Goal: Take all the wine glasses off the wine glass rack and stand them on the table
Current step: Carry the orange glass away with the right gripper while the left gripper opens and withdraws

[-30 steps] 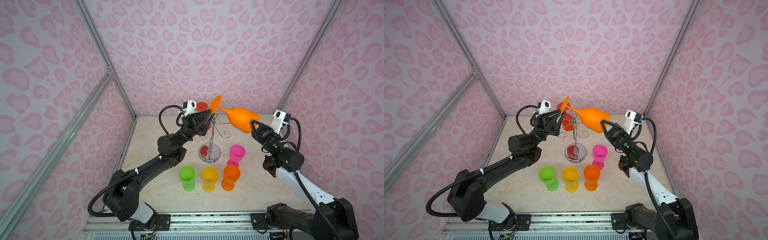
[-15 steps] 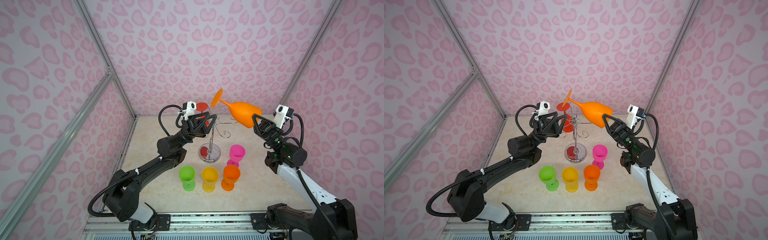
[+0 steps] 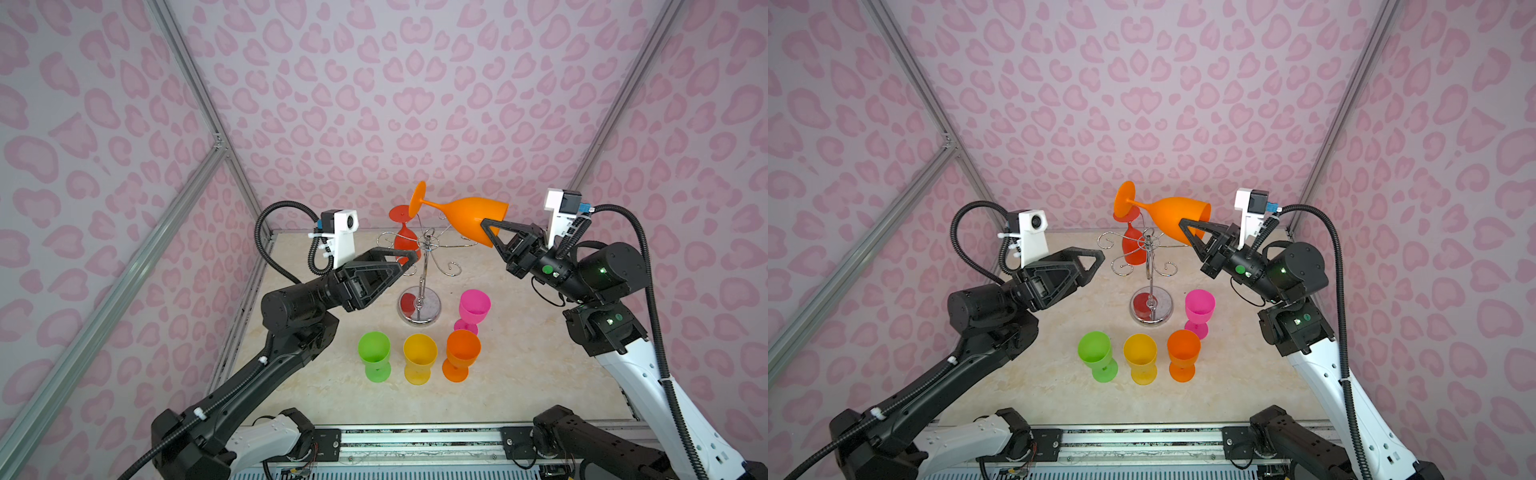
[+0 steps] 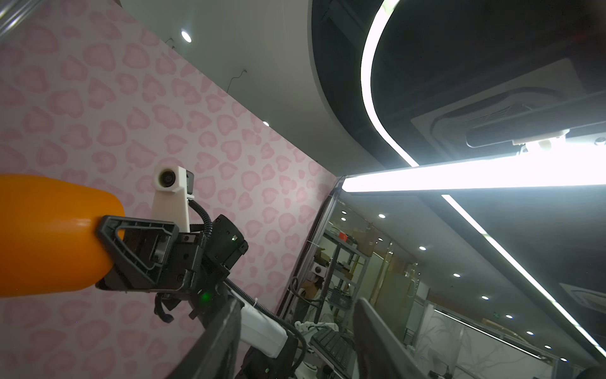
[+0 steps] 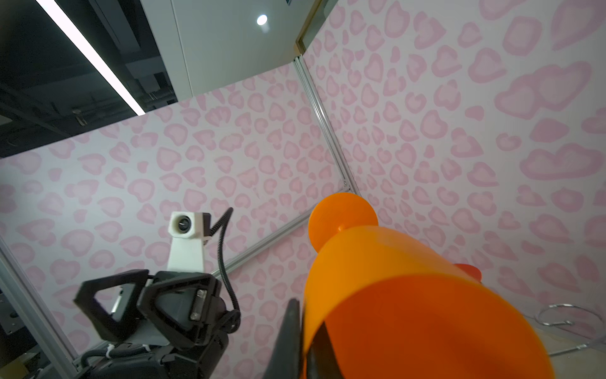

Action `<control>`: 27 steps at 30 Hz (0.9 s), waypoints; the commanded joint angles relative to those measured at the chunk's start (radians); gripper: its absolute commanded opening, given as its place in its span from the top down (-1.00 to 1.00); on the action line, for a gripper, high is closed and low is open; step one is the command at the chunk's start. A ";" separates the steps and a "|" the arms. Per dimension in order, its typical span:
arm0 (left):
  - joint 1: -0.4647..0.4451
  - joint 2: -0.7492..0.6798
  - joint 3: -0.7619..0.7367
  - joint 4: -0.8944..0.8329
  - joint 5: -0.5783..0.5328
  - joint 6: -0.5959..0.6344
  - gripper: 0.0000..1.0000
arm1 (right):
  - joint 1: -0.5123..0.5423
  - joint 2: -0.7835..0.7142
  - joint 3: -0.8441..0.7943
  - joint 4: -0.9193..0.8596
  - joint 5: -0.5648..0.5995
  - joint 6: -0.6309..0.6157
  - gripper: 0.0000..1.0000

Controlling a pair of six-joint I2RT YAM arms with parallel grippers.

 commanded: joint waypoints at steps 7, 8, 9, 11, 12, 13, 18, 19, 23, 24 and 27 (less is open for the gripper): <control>0.002 -0.318 0.033 -0.830 -0.306 0.666 -0.18 | 0.193 0.125 0.139 -0.327 0.169 -0.295 1.00; 0.002 -0.332 0.031 -0.856 -0.317 0.675 -0.18 | 0.195 0.126 0.136 -0.310 0.168 -0.290 1.00; 0.002 -0.344 0.025 -0.867 -0.327 0.678 -0.18 | 0.196 0.125 0.132 -0.295 0.168 -0.283 1.00; 0.002 -0.356 0.018 -0.882 -0.339 0.680 -0.18 | 0.196 0.118 0.130 -0.288 0.192 -0.281 1.00; 0.002 -0.359 0.014 -0.885 -0.342 0.678 -0.18 | 0.196 0.109 0.129 -0.290 0.218 -0.287 1.00; 0.002 -0.361 0.010 -0.888 -0.342 0.678 -0.18 | 0.196 0.100 0.130 -0.296 0.248 -0.294 1.00; 0.002 -0.366 0.001 -0.890 -0.344 0.676 -0.17 | 0.166 0.034 0.152 -0.388 0.459 -0.352 1.00; 0.002 -0.366 0.001 -0.892 -0.345 0.677 -0.17 | 0.146 0.025 0.159 -0.412 0.488 -0.353 1.00; 0.002 -0.366 -0.002 -0.895 -0.347 0.683 -0.17 | 0.001 -0.012 0.173 -0.515 0.564 -0.323 1.00; 0.002 -0.366 -0.002 -0.895 -0.349 0.683 -0.17 | -0.050 -0.016 0.174 -0.544 0.576 -0.312 1.00; 0.002 -0.363 -0.006 -0.893 -0.352 0.684 -0.17 | -0.205 0.004 0.187 -0.644 0.560 -0.283 1.00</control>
